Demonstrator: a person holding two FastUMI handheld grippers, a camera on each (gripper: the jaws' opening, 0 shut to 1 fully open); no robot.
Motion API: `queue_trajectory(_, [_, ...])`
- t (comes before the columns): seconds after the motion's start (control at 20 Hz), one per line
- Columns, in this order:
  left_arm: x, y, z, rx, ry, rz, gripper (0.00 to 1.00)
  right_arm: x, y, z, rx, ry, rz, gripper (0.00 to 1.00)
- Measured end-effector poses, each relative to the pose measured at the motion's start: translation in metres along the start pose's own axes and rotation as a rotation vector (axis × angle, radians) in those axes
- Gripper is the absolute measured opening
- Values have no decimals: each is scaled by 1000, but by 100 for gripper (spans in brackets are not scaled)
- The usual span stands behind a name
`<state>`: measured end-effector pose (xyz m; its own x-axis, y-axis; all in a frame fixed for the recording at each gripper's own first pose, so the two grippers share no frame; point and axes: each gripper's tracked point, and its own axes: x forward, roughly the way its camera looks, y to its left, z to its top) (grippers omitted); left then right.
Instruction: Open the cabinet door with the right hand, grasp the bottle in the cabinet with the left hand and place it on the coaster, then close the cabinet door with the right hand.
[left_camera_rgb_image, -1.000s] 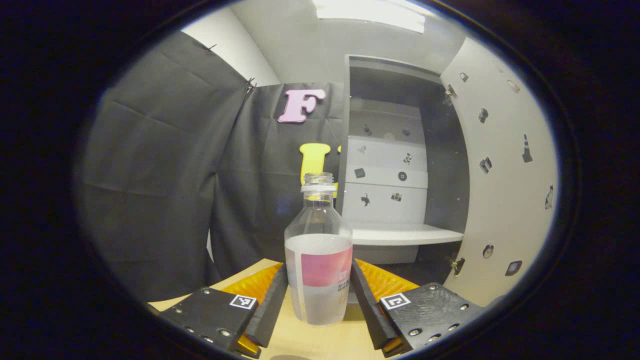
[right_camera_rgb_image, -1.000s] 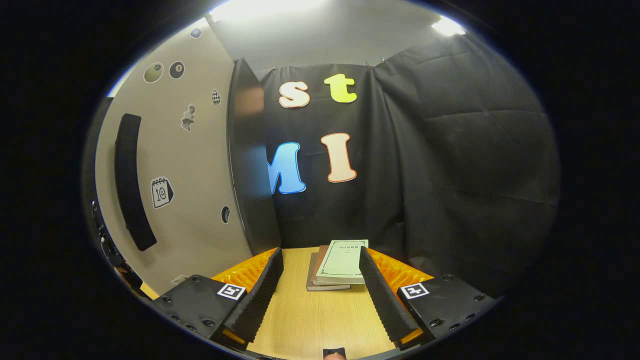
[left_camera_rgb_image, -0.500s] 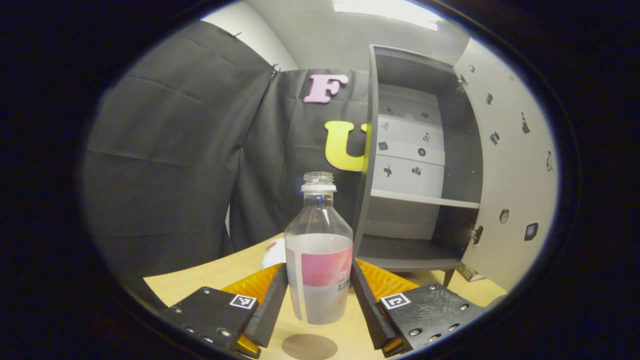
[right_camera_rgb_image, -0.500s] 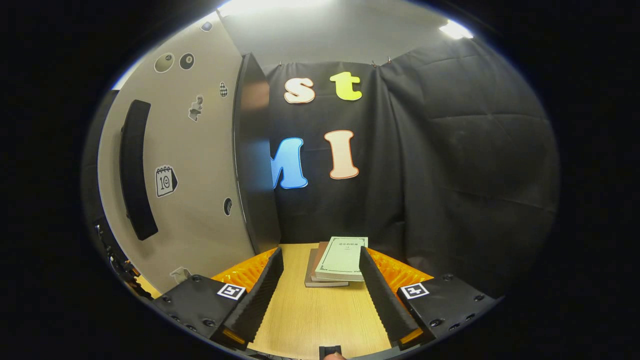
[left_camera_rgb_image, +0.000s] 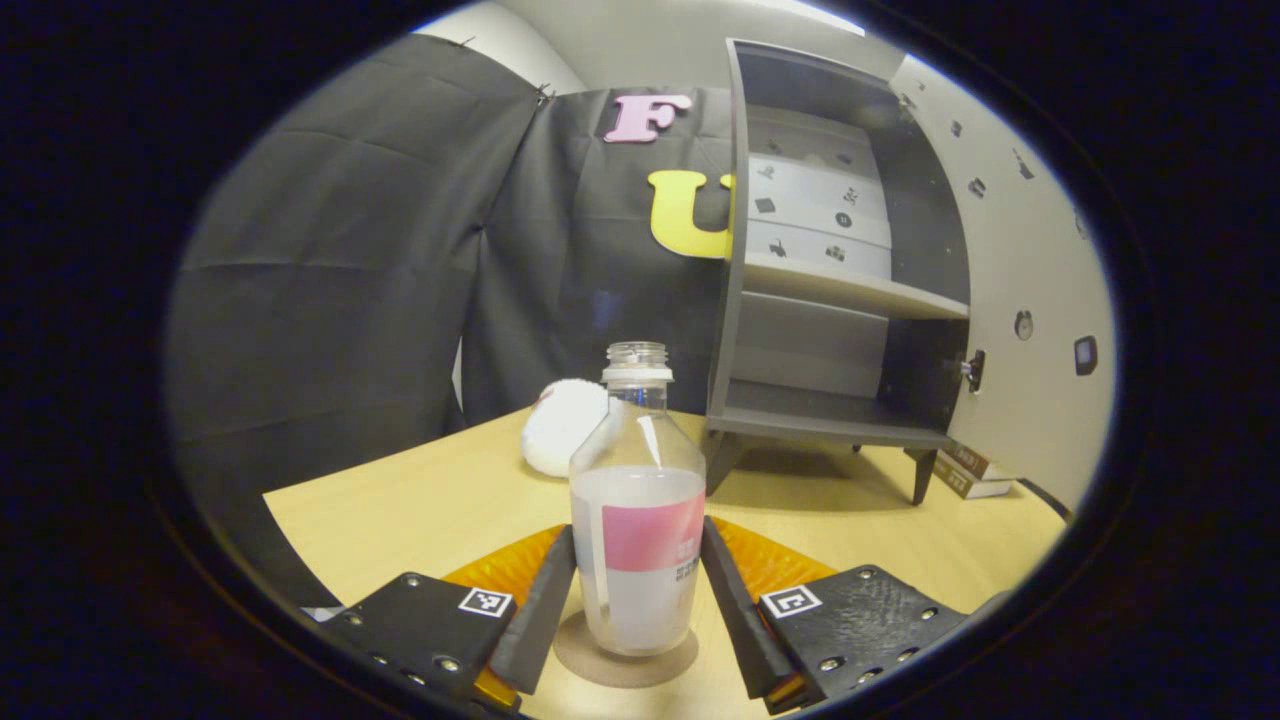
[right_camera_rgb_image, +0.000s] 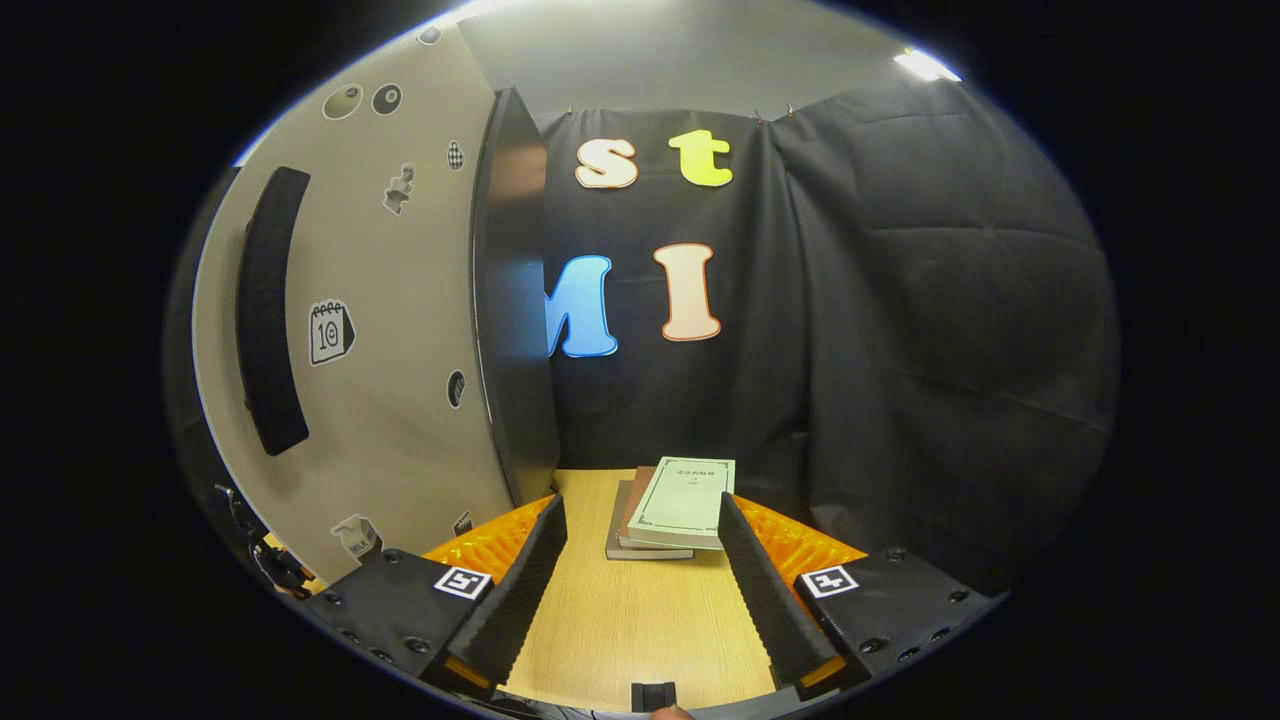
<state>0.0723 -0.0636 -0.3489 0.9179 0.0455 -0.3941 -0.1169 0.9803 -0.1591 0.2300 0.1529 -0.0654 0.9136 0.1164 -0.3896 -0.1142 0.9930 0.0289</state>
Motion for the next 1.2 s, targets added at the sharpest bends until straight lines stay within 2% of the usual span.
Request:
queue_trajectory(0.25, [5,2,-11,11,-1,23,73,-3,-6,-1,12,-4,-17,96])
queue_trajectory(0.35, [3,2,-12,13,5,25,76,-3,-6,-2,16,-4,-18,96])
queue_trajectory(0.4, [3,1,-14,16,8,23,76,-4,-6,-3,19,-3,-15,92])
queue_trajectory(0.45, [2,1,-13,21,10,23,76,-4,-6,-4,20,-3,-11,96])
queue_trajectory(0.6, [3,-2,-6,35,16,13,73,-3,-1,-3,17,-7,4,97])
queue_trajectory(0.7, [-2,-8,0,50,2,9,75,-2,6,-3,8,-9,21,97])
queue_trajectory(0.75, [-3,-14,3,55,-1,1,83,-2,8,-2,0,-10,27,97])
queue_trajectory(0.8, [-4,-14,6,63,-8,1,83,-2,10,-2,-7,-13,31,97])
queue_trajectory(0.9, [-8,-13,16,82,-30,13,83,-1,13,2,-11,-27,38,92])
queue_trajectory(0.95, [-9,-15,22,83,-35,11,85,-1,14,3,-7,-31,43,96])
queue_trajectory(1.2, [-20,-20,77,74,-82,13,83,0,22,14,43,-48,89,97])
